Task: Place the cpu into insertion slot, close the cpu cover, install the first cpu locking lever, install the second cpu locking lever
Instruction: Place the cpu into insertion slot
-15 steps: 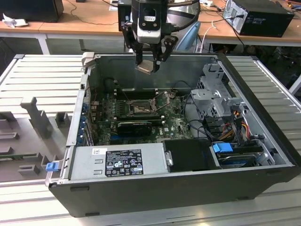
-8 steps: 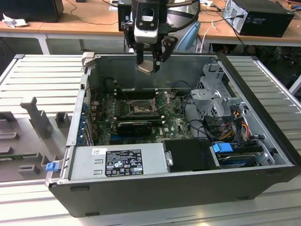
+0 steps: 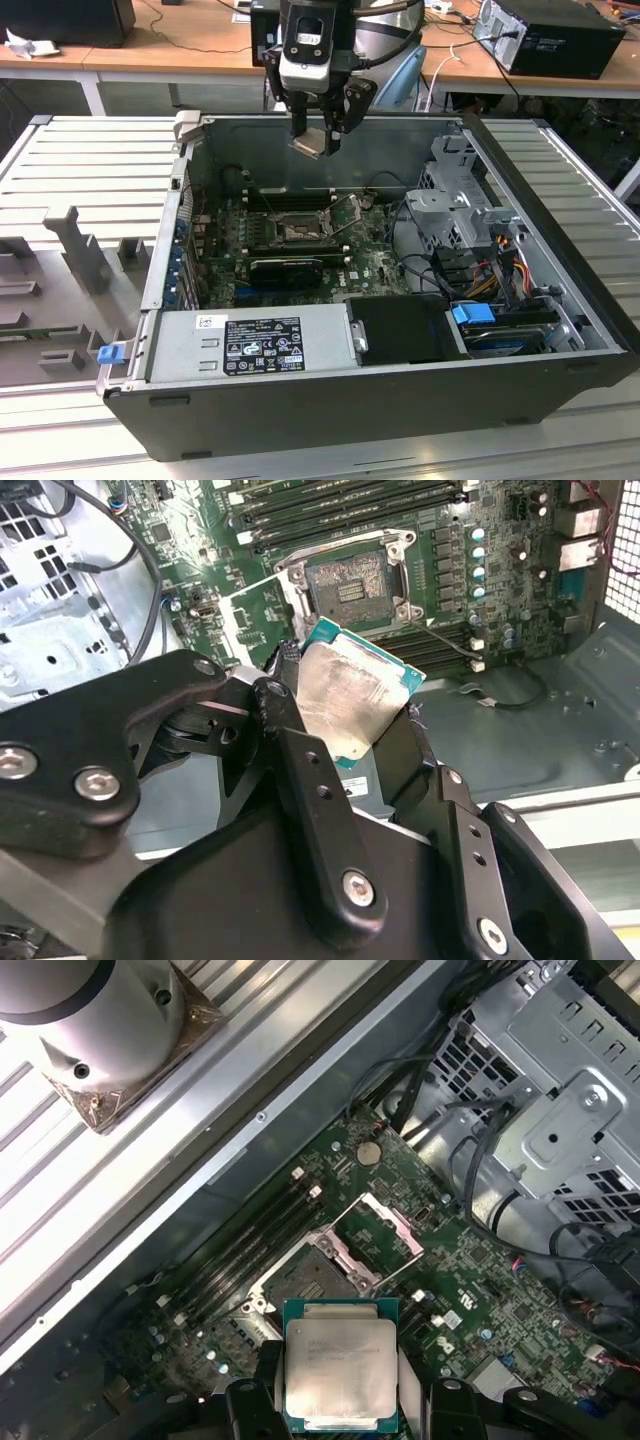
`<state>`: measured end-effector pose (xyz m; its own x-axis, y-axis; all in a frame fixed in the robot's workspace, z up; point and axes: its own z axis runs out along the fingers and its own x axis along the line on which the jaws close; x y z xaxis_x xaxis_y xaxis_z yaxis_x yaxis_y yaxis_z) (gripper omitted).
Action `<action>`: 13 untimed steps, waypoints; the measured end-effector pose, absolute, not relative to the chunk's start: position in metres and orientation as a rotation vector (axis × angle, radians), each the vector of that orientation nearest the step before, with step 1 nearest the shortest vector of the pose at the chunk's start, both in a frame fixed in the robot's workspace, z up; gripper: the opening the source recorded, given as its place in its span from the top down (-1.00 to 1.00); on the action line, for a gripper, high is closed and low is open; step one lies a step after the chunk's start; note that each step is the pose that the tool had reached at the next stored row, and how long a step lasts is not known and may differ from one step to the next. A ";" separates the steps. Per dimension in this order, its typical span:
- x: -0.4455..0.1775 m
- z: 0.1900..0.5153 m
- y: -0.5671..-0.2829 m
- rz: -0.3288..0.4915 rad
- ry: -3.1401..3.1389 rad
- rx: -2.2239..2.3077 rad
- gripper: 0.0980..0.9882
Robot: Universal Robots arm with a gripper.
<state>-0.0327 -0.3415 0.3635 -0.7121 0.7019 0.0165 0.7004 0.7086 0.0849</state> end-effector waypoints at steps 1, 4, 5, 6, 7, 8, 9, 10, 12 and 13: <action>-0.033 0.363 -0.342 0.133 2.884 1.195 0.00; -0.033 0.363 -0.342 0.132 2.866 1.234 0.00; -0.033 0.363 -0.342 0.132 2.857 1.254 0.00; -0.033 0.363 -0.342 0.132 2.850 1.268 0.00; -0.032 0.363 -0.342 0.131 2.845 1.280 0.00; -0.032 0.363 -0.342 0.131 2.838 1.293 0.00; -0.032 0.363 -0.342 0.131 2.830 1.310 0.00; -0.032 0.363 -0.342 0.130 2.810 1.348 0.00; -0.032 0.363 -0.342 0.130 2.794 1.380 0.00; -0.032 0.363 -0.342 0.129 2.781 1.404 0.00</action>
